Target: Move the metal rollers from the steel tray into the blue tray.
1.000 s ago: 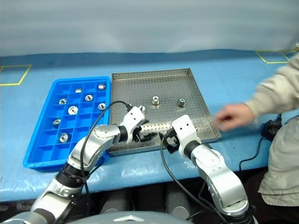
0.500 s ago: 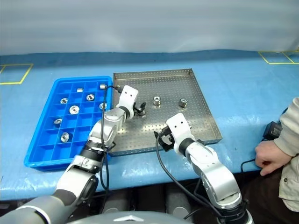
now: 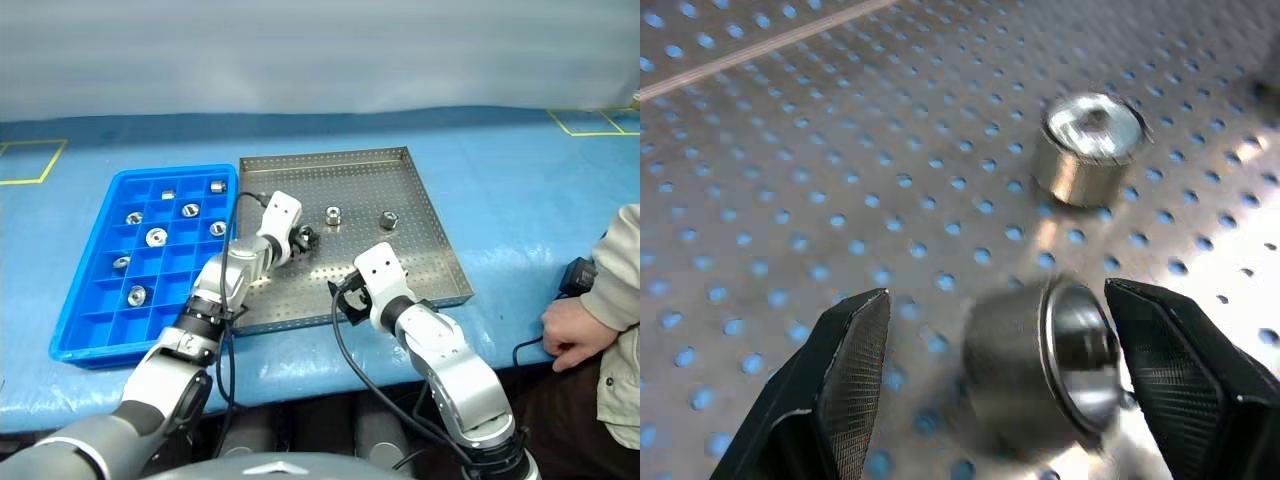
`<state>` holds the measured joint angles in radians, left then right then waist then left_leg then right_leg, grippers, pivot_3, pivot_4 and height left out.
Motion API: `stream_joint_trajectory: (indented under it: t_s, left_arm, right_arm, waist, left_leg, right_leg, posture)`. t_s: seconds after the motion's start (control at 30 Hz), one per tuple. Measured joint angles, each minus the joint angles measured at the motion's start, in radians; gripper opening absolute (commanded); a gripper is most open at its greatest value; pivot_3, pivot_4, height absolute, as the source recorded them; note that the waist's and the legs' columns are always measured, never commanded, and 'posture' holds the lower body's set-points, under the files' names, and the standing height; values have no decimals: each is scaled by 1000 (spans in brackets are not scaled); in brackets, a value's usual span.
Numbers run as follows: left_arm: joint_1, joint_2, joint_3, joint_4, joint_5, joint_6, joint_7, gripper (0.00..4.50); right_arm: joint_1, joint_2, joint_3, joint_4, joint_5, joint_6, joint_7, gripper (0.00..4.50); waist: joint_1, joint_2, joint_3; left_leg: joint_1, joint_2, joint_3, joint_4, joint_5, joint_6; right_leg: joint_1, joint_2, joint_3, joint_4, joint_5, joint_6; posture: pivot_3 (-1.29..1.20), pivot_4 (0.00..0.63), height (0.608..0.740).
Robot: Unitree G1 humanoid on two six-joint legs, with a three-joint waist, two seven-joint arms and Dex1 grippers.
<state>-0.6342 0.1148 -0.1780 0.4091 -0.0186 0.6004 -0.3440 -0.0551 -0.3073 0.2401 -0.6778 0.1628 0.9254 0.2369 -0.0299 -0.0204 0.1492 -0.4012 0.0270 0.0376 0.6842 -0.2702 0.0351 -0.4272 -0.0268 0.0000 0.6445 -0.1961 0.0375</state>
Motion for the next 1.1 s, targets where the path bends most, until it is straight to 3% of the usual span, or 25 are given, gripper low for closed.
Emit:
stream_joint_trajectory:
  t_s: [0.07,0.17,0.4,0.5,0.63,0.73,0.83,1.1]
  left_arm:
    - [15,10,-10,-39,-1,34,-26,2855]
    - [38,18,-14,-80,8,54,-22,2238]
    - [85,7,42,-136,-1,55,24,22]
    - [121,14,51,-199,-37,90,-18,22]
    - [143,90,16,-370,-148,173,-203,22]
    - [129,122,11,-452,-211,202,-284,614]
    - [92,87,37,-444,-225,179,-247,1622]
    - [7,-11,23,-140,-49,-152,-15,4271]
  right_arm:
    - [-1,2,5,0,0,-1,0,4500]
    - [-2,5,13,3,0,-1,0,4500]
    - [-5,5,18,9,0,-2,2,4500]
    - [-7,5,19,12,0,-4,3,4500]
    - [-14,6,20,18,0,-5,4,4500]
    - [-19,6,22,32,-2,-7,4,4500]
    - [-22,10,28,34,-3,-10,4,4500]
    - [-33,18,29,44,-14,-28,2,4500]
  waist:
    - [1,0,0]
    - [3,0,0]
    - [5,0,0]
    - [6,0,0]
    - [6,0,0]
    - [7,0,0]
    - [11,0,0]
    - [16,0,0]
  left_leg:
    - [0,0,0,0,0,0]
    - [1,0,0,0,0,0]
    - [1,1,0,0,0,0]
    - [0,1,0,0,0,0]
    - [0,1,0,0,0,0]
    - [0,1,0,0,0,0]
    - [0,0,0,1,0,0]
    - [0,-3,1,0,0,0]
  right_leg:
    - [0,0,0,0,-1,1]
    - [1,-1,0,0,-1,1]
    - [0,0,1,0,0,0]
    - [0,-1,1,0,0,0]
    - [-1,-1,1,0,0,-1]
    - [-1,-1,1,0,-2,-2]
    - [0,-1,1,0,-3,-3]
    - [0,0,1,-1,2,-2]
  posture:
    - [-50,150,740]
    - [-40,150,740]
    - [-32,150,740]
    - [-30,150,740]
    - [-27,150,740]
    - [-28,150,740]
    - [-30,150,740]
    - [-63,150,740]
